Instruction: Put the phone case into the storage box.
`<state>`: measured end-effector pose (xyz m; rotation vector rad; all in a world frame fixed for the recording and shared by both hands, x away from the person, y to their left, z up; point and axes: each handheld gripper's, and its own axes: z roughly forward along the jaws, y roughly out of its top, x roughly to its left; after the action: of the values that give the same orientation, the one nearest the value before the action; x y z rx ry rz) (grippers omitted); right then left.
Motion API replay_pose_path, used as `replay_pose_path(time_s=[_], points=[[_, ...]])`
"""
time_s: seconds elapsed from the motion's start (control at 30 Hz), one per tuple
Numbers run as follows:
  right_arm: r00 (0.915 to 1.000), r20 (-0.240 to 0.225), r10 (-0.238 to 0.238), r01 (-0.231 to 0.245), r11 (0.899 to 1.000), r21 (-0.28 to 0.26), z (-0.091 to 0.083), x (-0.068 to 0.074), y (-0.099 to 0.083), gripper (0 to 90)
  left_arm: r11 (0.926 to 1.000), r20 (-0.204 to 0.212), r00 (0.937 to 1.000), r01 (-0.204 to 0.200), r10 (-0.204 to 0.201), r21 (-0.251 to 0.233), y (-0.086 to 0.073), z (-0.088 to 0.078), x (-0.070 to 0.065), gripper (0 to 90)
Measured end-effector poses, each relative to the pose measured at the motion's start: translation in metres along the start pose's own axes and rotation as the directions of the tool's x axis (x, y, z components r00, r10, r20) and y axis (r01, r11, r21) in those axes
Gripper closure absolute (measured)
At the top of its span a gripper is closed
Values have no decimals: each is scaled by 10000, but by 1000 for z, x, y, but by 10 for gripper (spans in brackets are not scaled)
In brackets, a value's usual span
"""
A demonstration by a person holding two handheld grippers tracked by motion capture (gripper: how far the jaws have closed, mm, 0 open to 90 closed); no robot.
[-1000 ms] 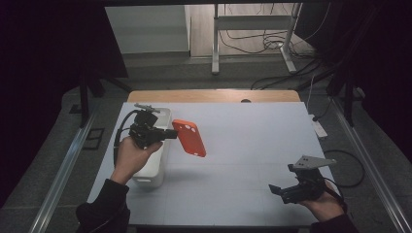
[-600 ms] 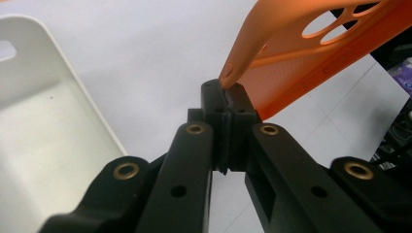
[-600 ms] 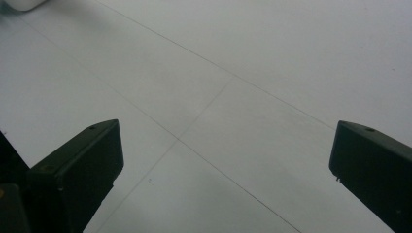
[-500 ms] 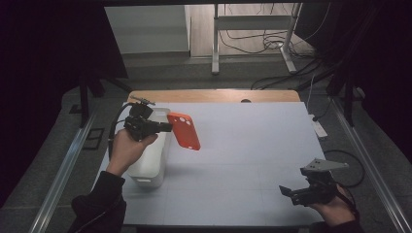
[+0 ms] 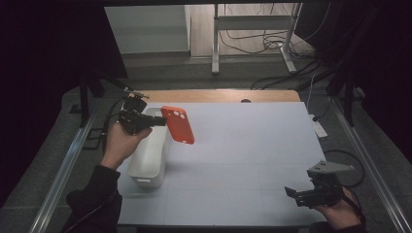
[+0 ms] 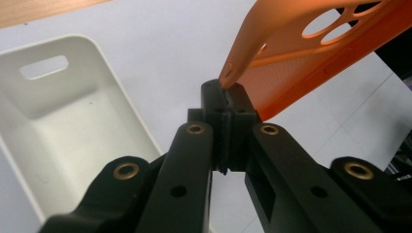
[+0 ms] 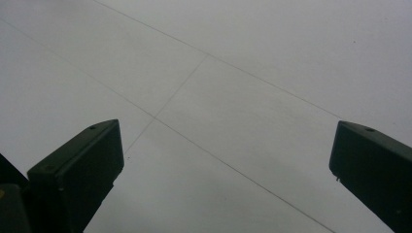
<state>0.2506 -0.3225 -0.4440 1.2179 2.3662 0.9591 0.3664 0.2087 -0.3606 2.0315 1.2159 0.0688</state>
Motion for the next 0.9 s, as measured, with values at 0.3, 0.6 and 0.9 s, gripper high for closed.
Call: replay_pose_path(time_s=[0.3, 0.6, 0.9], points=[[10000, -21, 19, -20, 9999, -151, -2, -1, -1, 0, 9999, -385, 9992, 108, -105, 93, 9, -5, 10, 892], [9999, -56, 92, -94, 9997, -236, -2, -2, -1, 0, 9993, -796, 9961, 377, -375, 16, 16, -10, 23, 893], [9999, -75, 86, -87, 9998, -159, -1, -2, -1, 0, 9976, -1065, 9919, 691, -695, -77, 18, -12, 40, 893]])
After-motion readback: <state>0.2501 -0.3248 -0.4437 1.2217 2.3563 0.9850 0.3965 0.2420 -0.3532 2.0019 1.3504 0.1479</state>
